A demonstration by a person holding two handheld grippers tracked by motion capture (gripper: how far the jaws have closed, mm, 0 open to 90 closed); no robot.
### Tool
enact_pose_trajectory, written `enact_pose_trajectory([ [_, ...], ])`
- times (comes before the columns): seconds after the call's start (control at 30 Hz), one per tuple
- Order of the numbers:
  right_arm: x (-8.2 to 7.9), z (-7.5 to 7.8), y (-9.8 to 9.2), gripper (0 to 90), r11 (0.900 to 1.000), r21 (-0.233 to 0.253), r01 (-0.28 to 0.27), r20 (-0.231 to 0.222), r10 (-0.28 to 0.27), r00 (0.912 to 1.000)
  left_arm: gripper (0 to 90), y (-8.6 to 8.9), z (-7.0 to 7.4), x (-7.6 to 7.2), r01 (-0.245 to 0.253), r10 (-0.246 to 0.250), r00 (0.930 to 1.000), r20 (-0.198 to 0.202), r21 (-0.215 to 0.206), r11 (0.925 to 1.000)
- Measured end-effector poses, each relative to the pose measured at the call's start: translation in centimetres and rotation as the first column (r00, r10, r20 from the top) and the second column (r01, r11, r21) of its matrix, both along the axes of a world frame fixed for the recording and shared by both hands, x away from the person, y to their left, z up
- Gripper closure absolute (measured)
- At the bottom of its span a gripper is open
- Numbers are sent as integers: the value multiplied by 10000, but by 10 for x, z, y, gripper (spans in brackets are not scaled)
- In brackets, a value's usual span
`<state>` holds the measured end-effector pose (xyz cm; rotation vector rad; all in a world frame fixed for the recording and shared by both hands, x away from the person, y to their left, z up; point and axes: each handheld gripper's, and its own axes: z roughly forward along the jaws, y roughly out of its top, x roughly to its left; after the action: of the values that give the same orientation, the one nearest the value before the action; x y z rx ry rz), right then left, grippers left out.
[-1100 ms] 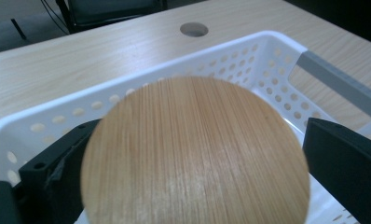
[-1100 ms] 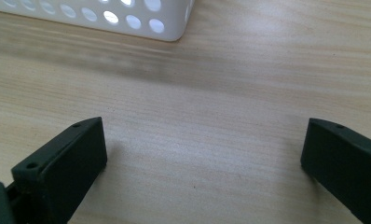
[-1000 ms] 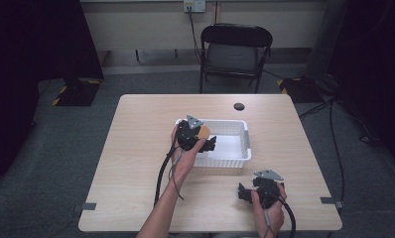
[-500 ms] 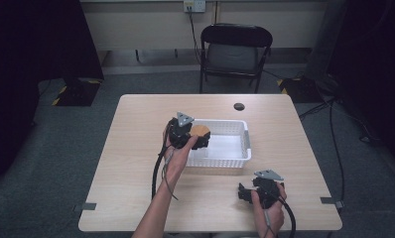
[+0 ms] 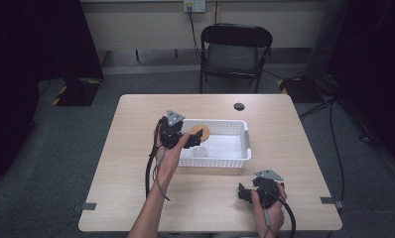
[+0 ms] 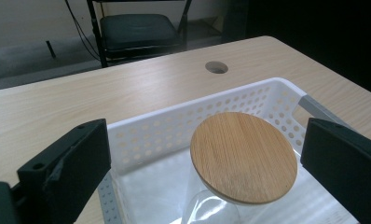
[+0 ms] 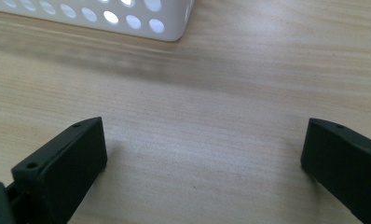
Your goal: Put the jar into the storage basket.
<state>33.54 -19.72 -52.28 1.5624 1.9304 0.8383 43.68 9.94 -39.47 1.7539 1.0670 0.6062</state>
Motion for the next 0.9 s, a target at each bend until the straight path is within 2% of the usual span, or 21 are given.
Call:
enact_pose_trajectory([
  [0.7, 0, 0, 0, 0, 10000, 1, 0, 0, 0, 10000, 13, 22, -7, -29, -117, 119, 9999, 99, -206, 9997],
  [0.83, 0, 0, 0, 0, 10000, 0, 0, -1, 0, 10000, 14, 26, -6, -36, -153, 159, 9997, 204, -326, 9994],
  [0.9, 0, 0, 0, 0, 10000, 0, -1, 1, 1, 10000, 16, 28, -5, -41, -333, 349, 9989, 310, -510, 9981],
])
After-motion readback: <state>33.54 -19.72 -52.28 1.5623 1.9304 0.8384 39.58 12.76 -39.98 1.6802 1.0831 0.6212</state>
